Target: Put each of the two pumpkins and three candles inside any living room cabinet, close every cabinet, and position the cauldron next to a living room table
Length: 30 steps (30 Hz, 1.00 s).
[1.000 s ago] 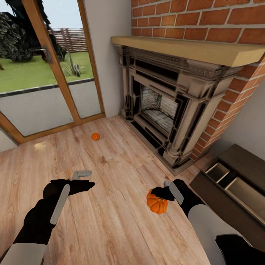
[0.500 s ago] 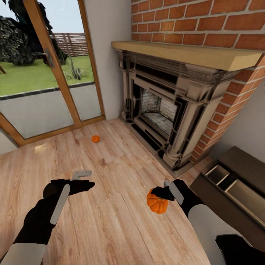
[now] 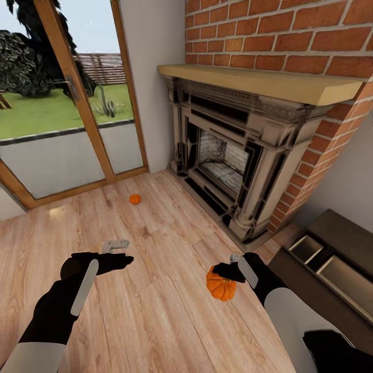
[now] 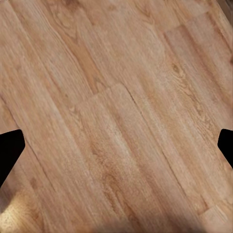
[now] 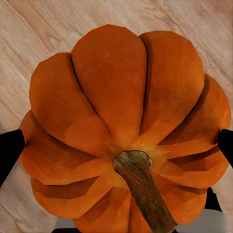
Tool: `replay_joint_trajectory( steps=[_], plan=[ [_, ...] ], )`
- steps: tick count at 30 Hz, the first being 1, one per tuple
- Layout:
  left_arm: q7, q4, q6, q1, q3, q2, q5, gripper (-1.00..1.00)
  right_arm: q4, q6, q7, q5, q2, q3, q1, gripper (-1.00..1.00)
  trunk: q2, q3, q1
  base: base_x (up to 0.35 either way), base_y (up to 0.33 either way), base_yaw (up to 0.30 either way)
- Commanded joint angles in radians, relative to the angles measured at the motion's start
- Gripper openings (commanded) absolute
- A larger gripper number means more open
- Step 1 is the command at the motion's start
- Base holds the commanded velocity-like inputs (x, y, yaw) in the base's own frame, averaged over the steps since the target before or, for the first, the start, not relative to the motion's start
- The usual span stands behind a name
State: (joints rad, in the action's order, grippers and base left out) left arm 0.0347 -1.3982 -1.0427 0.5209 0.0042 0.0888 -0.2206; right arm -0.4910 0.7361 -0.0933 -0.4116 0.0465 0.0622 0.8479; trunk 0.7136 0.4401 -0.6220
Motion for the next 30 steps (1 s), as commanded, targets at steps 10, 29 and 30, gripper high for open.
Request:
replay_joint_trajectory(
  steps=[10,29,30],
  plan=[
    [0.004,0.000,-0.004,0.001,0.000,0.000,-0.006,1.00,-0.001,0.003,-0.011,-0.010,0.002,0.005,0.000,-1.00,0.001,-0.015,0.000,0.000,0.000,0.000],
    [0.004,0.001,-0.004,0.002,0.001,0.000,-0.006,1.00,-0.001,0.001,-0.012,-0.010,0.013,0.005,0.000,-1.00,0.001,-0.046,0.000,0.003,0.000,0.000],
    [0.004,0.001,-0.004,0.002,0.001,0.000,-0.006,1.00,-0.001,0.001,-0.012,-0.010,0.014,0.005,0.000,-1.00,0.001,-0.047,0.000,0.049,0.000,0.000]
  ],
)
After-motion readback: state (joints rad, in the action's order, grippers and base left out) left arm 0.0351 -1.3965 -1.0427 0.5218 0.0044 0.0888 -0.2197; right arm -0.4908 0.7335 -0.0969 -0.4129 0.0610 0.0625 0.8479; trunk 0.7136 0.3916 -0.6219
